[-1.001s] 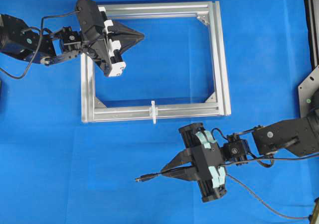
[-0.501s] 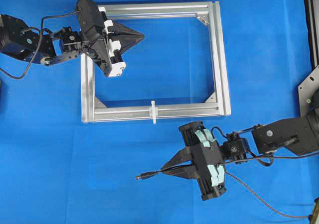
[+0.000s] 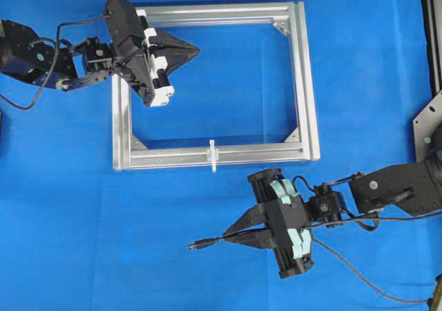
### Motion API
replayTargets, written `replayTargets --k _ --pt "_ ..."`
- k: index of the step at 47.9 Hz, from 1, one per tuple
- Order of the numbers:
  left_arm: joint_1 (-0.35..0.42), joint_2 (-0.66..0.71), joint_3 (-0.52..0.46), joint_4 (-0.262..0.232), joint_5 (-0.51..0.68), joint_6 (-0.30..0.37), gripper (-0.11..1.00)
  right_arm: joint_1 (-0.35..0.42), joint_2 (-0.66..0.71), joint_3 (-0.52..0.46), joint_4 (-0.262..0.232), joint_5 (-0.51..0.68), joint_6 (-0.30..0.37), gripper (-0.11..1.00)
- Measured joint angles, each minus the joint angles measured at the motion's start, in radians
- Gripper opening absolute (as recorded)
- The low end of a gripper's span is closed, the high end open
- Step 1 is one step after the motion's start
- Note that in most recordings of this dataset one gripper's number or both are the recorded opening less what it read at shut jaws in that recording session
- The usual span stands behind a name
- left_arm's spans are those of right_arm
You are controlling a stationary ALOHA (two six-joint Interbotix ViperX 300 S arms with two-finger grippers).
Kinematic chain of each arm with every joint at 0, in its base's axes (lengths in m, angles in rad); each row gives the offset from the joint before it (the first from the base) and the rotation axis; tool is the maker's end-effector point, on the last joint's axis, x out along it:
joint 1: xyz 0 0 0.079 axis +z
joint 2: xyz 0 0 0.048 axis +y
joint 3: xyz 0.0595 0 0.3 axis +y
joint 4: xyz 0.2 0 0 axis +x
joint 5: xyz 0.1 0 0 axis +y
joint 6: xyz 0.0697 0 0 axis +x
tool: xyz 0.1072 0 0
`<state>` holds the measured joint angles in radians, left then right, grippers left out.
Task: Insert the wire through the string loop located in the center.
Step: 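Close the right gripper on the cable and lift it toward the frame, then move the right gripper left, pushing the USB plug through the white loop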
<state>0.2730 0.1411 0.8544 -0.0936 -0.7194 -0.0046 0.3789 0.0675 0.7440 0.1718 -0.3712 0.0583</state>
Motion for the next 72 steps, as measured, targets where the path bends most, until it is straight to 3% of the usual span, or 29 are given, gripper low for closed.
replayTargets --k 19,43,56,63,72 --pt "0.000 0.000 0.002 0.000 0.000 0.000 0.00 0.000 -0.003 0.014 -0.002 0.002 0.000 -0.02" --pt "0.000 0.000 0.020 0.000 0.000 0.000 0.00 -0.002 -0.169 0.244 0.043 -0.003 0.005 -0.02" --pt "0.000 0.000 0.018 0.000 0.000 0.000 0.00 -0.015 -0.202 0.278 0.060 -0.018 0.003 -0.02" --pt "0.000 0.000 0.018 0.000 0.000 0.000 0.00 -0.049 -0.202 0.278 0.060 -0.018 0.002 -0.02" --pt "0.000 0.000 0.020 -0.002 0.000 0.000 0.00 -0.149 -0.198 0.285 0.060 -0.021 0.000 -0.02"
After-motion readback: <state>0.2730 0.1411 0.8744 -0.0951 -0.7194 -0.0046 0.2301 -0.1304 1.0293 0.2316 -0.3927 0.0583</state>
